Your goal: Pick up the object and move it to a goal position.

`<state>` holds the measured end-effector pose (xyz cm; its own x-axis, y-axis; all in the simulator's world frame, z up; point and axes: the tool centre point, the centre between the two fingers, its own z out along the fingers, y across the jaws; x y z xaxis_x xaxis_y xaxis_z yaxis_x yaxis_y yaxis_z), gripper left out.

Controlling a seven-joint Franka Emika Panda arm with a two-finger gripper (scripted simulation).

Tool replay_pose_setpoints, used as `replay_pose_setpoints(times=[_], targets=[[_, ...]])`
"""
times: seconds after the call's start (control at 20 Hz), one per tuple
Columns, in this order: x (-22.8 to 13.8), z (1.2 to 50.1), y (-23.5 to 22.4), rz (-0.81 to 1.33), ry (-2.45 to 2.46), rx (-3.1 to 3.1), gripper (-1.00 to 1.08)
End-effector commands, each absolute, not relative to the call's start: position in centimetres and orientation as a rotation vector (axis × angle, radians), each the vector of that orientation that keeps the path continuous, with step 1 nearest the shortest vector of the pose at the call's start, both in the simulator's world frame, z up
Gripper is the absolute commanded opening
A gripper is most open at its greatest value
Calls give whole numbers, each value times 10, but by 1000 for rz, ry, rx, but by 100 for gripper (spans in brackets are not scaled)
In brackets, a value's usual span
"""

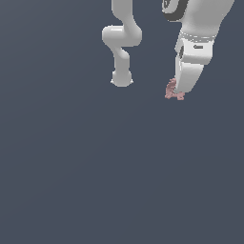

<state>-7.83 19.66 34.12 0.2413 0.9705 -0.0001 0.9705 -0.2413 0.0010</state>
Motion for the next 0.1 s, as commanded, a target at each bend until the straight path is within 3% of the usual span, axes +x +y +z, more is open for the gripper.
replay_pose_setpoints(times=[0.0,0.05], targets=[[-80,345,199,-1,1933,2476,-100],[-80,345,199,-1,1933,2476,-100]])
